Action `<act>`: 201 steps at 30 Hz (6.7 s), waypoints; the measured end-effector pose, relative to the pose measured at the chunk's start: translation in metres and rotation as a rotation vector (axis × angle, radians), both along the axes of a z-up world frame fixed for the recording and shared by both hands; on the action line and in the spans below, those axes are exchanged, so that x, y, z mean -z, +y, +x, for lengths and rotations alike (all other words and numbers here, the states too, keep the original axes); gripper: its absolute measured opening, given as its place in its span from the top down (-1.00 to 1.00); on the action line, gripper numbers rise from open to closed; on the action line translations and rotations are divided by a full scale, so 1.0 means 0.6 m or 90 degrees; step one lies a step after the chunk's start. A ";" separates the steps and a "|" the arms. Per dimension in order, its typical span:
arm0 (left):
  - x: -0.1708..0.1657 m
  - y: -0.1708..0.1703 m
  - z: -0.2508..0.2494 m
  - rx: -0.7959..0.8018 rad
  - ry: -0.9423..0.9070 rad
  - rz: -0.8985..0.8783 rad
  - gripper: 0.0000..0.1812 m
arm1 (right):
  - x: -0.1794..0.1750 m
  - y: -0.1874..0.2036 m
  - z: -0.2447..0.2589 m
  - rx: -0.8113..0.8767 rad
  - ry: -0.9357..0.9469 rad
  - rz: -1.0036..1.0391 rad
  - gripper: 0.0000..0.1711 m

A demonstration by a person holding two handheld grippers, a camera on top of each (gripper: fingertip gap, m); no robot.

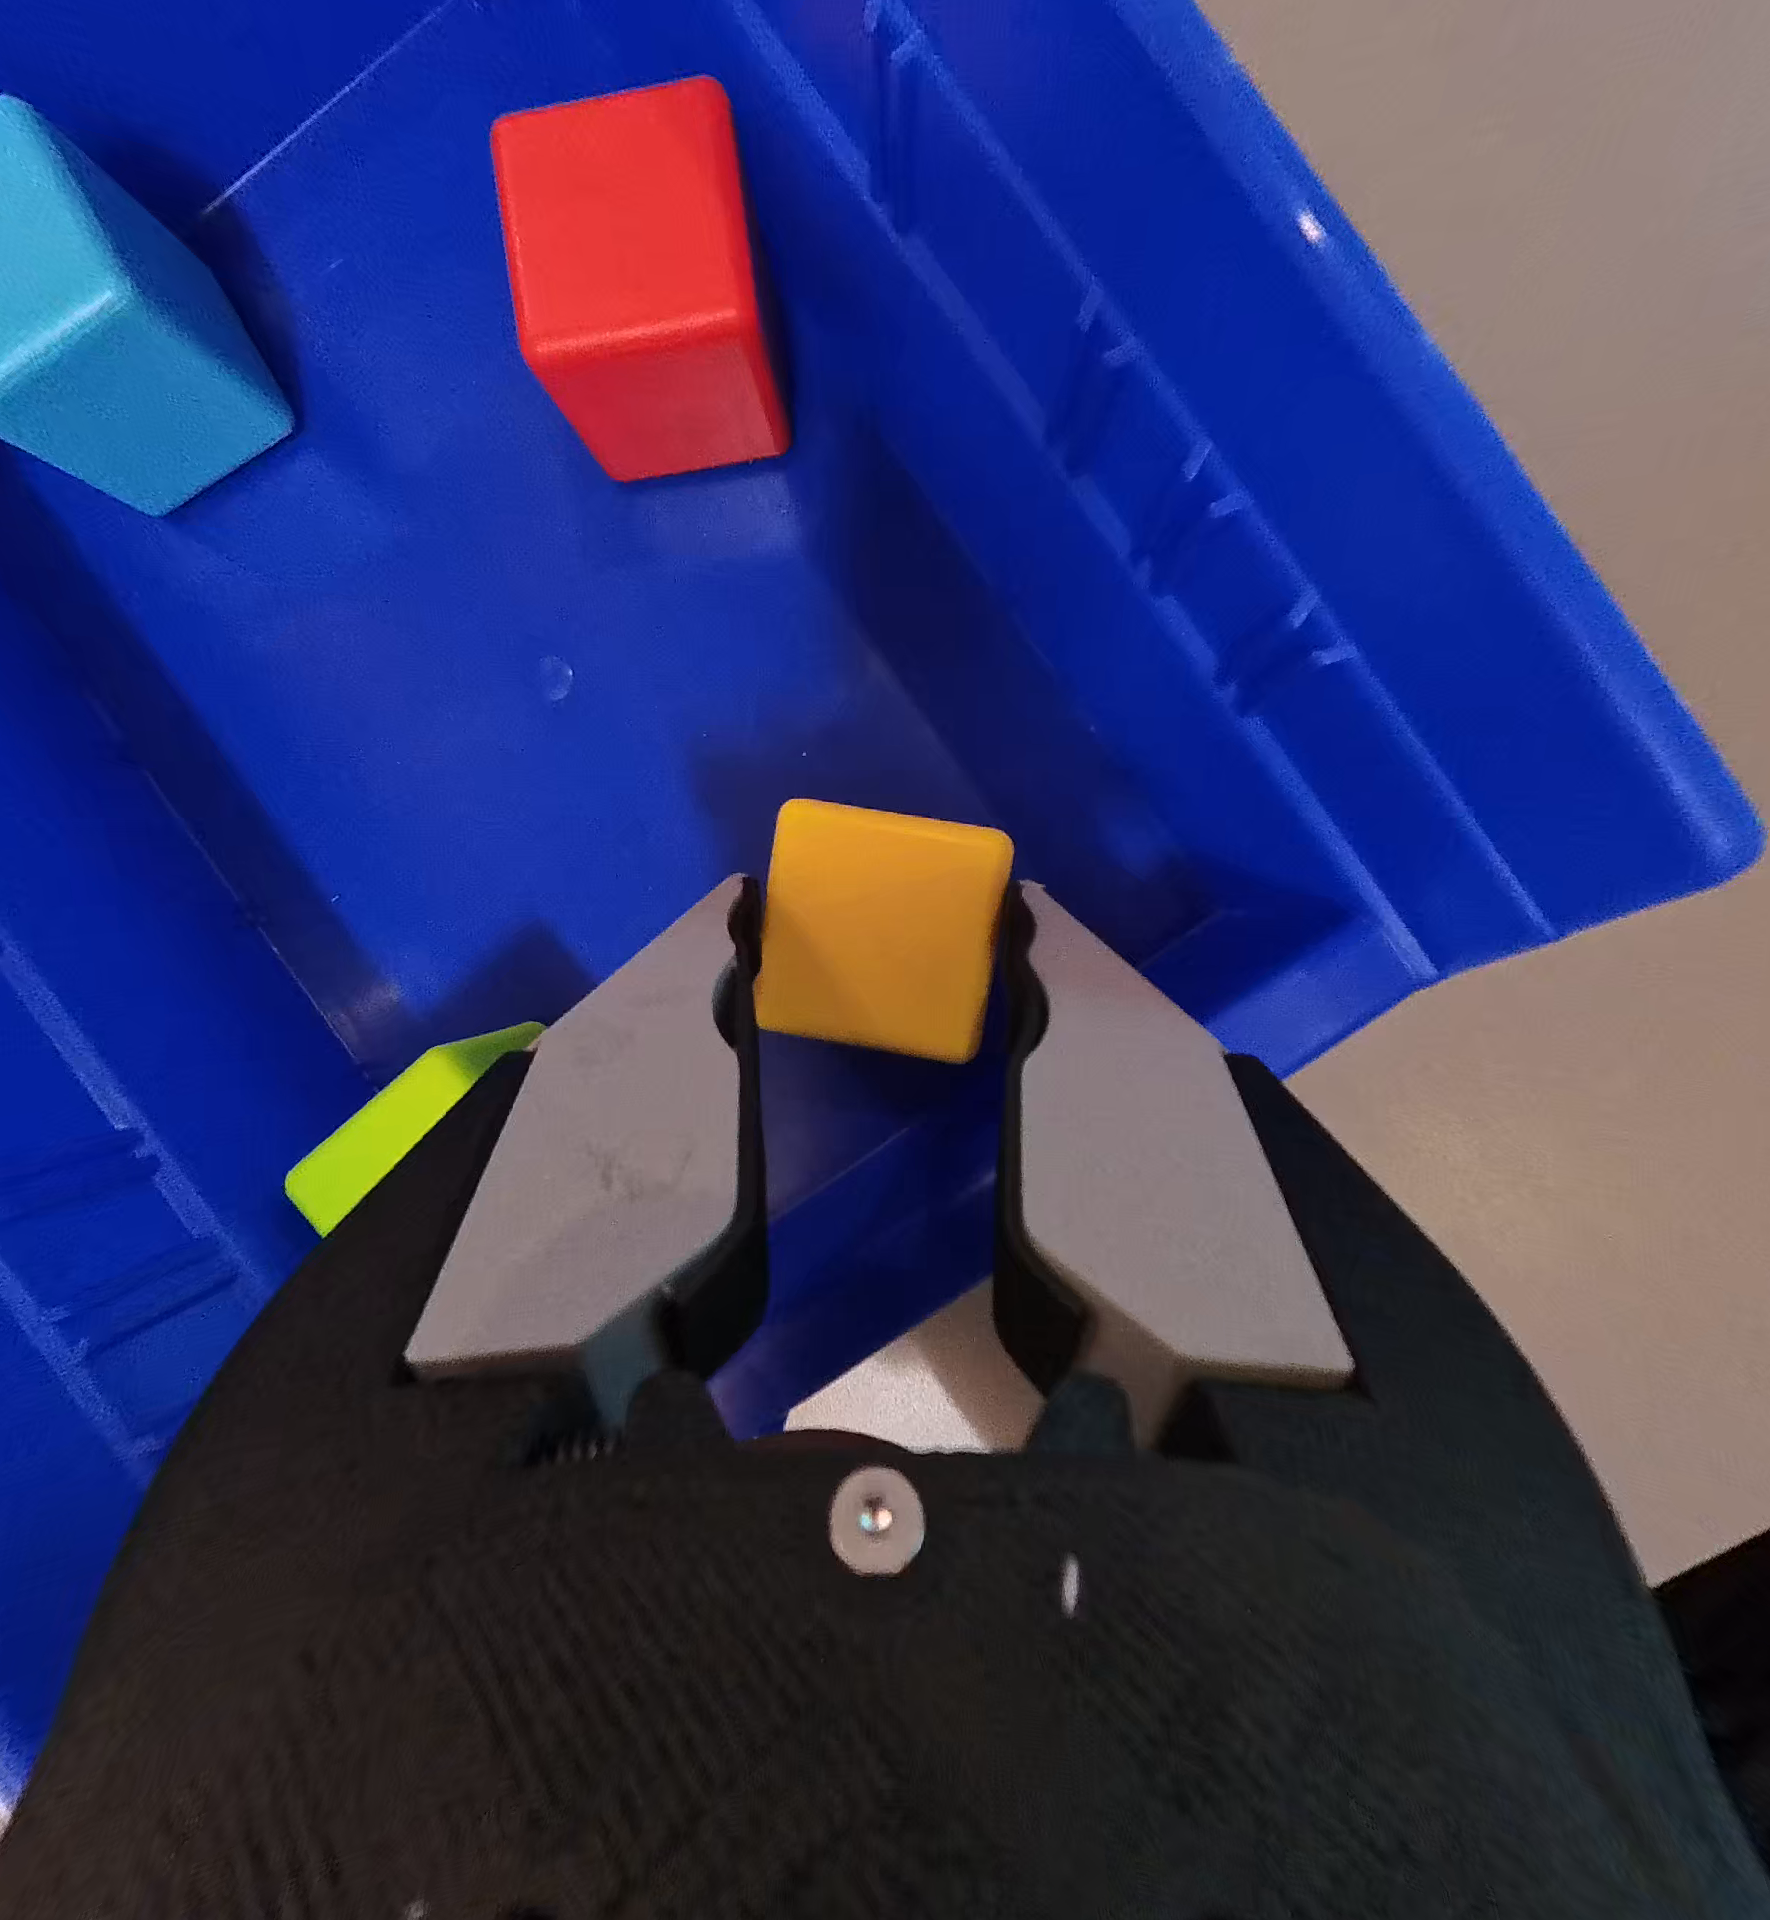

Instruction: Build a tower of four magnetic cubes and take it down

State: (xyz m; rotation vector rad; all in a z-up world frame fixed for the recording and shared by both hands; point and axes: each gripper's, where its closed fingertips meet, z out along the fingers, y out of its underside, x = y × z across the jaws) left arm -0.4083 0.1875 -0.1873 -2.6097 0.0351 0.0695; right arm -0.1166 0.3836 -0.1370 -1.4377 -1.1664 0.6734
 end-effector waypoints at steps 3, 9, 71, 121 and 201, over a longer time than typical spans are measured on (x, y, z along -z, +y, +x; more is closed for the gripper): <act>0.000 0.000 0.001 0.002 -0.002 0.002 0.51 | 0.000 0.000 0.001 0.000 0.001 0.000 0.50; -0.001 -0.004 -0.002 0.013 0.020 -0.001 0.52 | -0.001 0.000 0.001 0.000 0.001 0.001 0.51; -0.016 0.290 0.396 0.497 0.129 -0.003 0.02 | -0.055 0.009 0.028 0.026 0.101 0.022 0.68; 0.008 -0.090 -0.141 -0.396 0.047 -0.118 0.50 | -0.068 -0.007 0.029 0.010 0.121 0.030 0.68; -0.050 0.300 0.404 0.579 0.034 -0.030 0.48 | -0.082 -0.004 0.040 0.011 0.154 0.021 0.69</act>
